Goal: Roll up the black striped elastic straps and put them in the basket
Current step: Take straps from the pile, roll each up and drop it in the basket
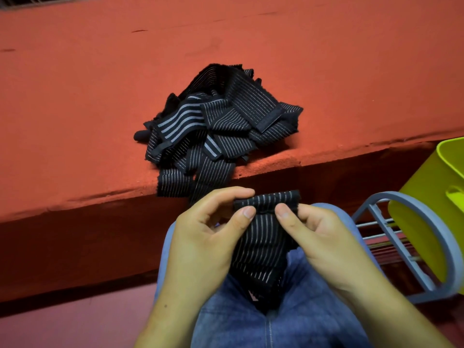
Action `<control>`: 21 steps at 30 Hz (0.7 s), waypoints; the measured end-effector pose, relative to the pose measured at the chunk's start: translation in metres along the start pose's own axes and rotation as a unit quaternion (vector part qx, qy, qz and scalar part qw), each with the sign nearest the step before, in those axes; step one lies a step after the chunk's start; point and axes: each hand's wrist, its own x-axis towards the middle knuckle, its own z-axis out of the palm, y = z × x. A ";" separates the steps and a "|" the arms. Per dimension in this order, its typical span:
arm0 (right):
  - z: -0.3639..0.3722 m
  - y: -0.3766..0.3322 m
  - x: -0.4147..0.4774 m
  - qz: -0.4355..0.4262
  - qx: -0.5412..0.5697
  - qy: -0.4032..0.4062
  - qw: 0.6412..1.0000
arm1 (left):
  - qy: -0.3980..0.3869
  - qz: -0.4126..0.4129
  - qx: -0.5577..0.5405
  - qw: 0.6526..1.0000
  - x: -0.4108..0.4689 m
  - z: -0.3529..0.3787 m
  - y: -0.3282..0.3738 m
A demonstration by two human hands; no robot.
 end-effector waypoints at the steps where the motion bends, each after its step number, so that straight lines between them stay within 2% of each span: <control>1: 0.000 0.000 0.000 0.000 -0.001 -0.002 1.000 | 0.002 -0.002 -0.004 1.000 0.000 0.000 0.000; 7: 0.004 -0.005 -0.002 -0.012 -0.046 -0.001 0.999 | 0.007 0.005 0.015 1.000 -0.001 -0.002 -0.002; 12: 0.007 -0.010 -0.001 -0.038 -0.029 0.002 0.999 | -0.002 0.018 0.005 1.000 -0.001 -0.002 -0.006; 16: 0.008 -0.012 -0.001 -0.036 0.011 0.002 0.999 | -0.015 0.002 -0.006 1.000 -0.002 -0.003 -0.008; 21: 0.009 -0.012 -0.003 -0.049 -0.002 0.007 0.999 | -0.035 -0.023 -0.024 0.999 -0.004 -0.003 -0.009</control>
